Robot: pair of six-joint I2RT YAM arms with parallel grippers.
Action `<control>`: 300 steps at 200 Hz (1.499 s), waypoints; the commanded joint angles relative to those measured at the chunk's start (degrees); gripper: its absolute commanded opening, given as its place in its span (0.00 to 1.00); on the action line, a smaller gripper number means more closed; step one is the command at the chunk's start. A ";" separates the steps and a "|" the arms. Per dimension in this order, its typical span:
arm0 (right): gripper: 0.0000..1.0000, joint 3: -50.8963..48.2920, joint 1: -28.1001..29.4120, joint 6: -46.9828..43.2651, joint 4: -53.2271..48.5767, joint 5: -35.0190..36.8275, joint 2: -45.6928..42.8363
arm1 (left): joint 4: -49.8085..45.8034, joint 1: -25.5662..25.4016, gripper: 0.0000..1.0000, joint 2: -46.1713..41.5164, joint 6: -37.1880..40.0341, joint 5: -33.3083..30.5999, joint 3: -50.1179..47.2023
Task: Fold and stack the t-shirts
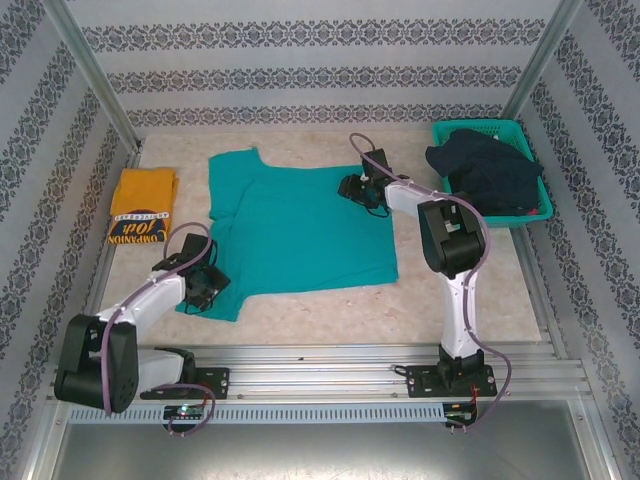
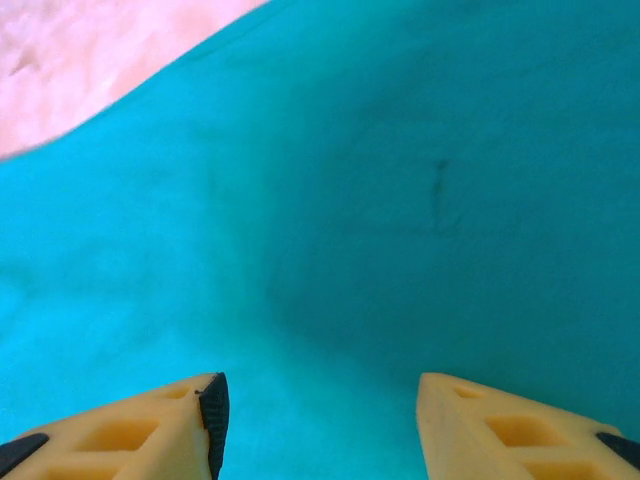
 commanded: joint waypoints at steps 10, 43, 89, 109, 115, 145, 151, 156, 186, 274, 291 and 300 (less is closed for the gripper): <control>0.53 6.16 -2.15 4.73 -2.10 0.33 4.20 | -9.49 0.47 0.56 -4.12 -7.39 0.90 -3.31; 0.53 12.95 -3.86 6.21 -5.76 -0.68 9.02 | -13.98 -0.53 0.61 -10.57 -8.57 2.16 -1.68; 0.54 13.66 -4.04 3.51 -4.62 -2.47 6.34 | -16.88 -0.52 0.79 -6.17 -1.25 -0.18 12.00; 0.55 10.47 -3.65 0.50 -3.10 -2.49 1.62 | -14.55 0.30 0.84 3.03 4.23 -1.67 20.41; 0.55 9.09 -3.46 -0.51 -2.64 -2.47 -0.07 | -13.95 0.80 0.85 6.04 5.99 -2.05 23.14; 0.57 -0.63 -2.04 -5.53 -1.02 -2.47 -9.56 | -10.37 3.60 0.80 21.29 13.57 -3.33 37.17; 0.57 -3.05 -1.60 -6.43 -0.57 -2.57 -11.51 | -9.81 4.22 0.77 24.14 14.82 -3.12 40.15; 0.57 -4.91 -1.20 -7.12 -0.47 -2.65 -13.09 | -9.35 4.72 0.75 26.79 15.73 -3.00 42.37; 0.57 -14.57 1.48 -11.96 -2.50 -1.46 -21.85 | -8.75 6.44 0.49 40.30 19.47 -1.59 55.45; 0.56 -27.80 7.21 -13.74 -7.45 -2.44 -34.15 | -14.15 8.13 0.32 63.42 20.72 -1.08 78.35; 0.55 -29.11 7.70 -13.96 -8.42 -1.89 -34.84 | -15.10 9.17 0.34 65.97 20.91 -1.14 80.47; 0.55 -29.86 7.59 -13.39 -8.80 -1.20 -34.99 | -15.61 9.69 0.36 67.30 21.12 -1.13 81.62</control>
